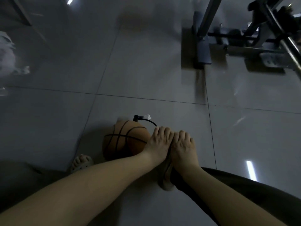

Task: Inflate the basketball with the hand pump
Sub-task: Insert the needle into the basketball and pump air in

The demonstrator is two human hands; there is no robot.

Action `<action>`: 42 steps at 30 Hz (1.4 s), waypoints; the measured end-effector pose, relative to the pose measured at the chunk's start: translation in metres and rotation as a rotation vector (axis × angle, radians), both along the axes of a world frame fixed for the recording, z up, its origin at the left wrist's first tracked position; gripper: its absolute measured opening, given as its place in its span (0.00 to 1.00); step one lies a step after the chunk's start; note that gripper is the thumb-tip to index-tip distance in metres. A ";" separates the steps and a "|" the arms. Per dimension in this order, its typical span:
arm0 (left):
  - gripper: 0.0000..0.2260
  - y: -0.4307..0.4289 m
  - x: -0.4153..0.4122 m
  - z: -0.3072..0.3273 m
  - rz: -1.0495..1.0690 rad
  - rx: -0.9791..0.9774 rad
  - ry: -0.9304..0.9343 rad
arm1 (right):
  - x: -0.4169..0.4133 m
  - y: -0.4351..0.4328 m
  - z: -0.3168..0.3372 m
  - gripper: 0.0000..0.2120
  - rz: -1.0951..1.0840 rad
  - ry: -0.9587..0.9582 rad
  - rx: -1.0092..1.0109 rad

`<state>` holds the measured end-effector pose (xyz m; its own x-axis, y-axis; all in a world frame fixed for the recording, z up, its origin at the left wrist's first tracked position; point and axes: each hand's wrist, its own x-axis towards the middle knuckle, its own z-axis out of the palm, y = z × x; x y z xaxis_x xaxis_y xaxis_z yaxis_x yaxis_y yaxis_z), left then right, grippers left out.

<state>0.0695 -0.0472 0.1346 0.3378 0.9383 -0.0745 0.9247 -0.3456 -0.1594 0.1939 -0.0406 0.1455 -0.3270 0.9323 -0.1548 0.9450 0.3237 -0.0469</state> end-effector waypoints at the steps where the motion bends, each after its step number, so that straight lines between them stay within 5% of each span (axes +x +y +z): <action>1: 0.19 0.000 0.001 0.009 0.006 -0.030 0.027 | -0.001 0.001 0.011 0.08 -0.008 0.001 -0.042; 7: 0.15 0.009 -0.008 0.077 0.000 -0.238 -0.142 | 0.006 0.005 0.098 0.12 0.051 0.047 -0.186; 12: 0.20 0.019 -0.019 0.159 -0.123 0.138 -0.214 | 0.009 0.007 0.148 0.13 0.091 0.211 0.252; 18: 0.09 -0.005 -0.009 0.087 -0.035 0.179 -0.188 | 0.002 -0.019 0.087 0.14 0.059 0.107 0.290; 22: 0.08 -0.002 -0.010 0.056 -0.015 0.212 -0.235 | -0.003 -0.015 0.050 0.20 0.024 0.046 0.164; 31: 0.05 0.010 -0.006 0.001 -0.020 0.079 -0.100 | -0.008 -0.004 0.002 0.16 -0.032 0.036 0.032; 37: 0.10 0.015 -0.005 0.024 0.004 -0.123 -0.061 | -0.011 -0.004 0.022 0.15 -0.121 0.051 -0.094; 42: 0.18 0.001 -0.015 0.092 -0.056 -0.163 -0.137 | 0.000 -0.007 0.086 0.13 0.020 0.155 -0.049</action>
<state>0.0541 -0.0458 0.2268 0.4061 0.8972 -0.1737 0.9127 -0.4077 0.0281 0.1939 -0.0475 0.2310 -0.3688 0.9179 -0.1461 0.9187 0.3361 -0.2075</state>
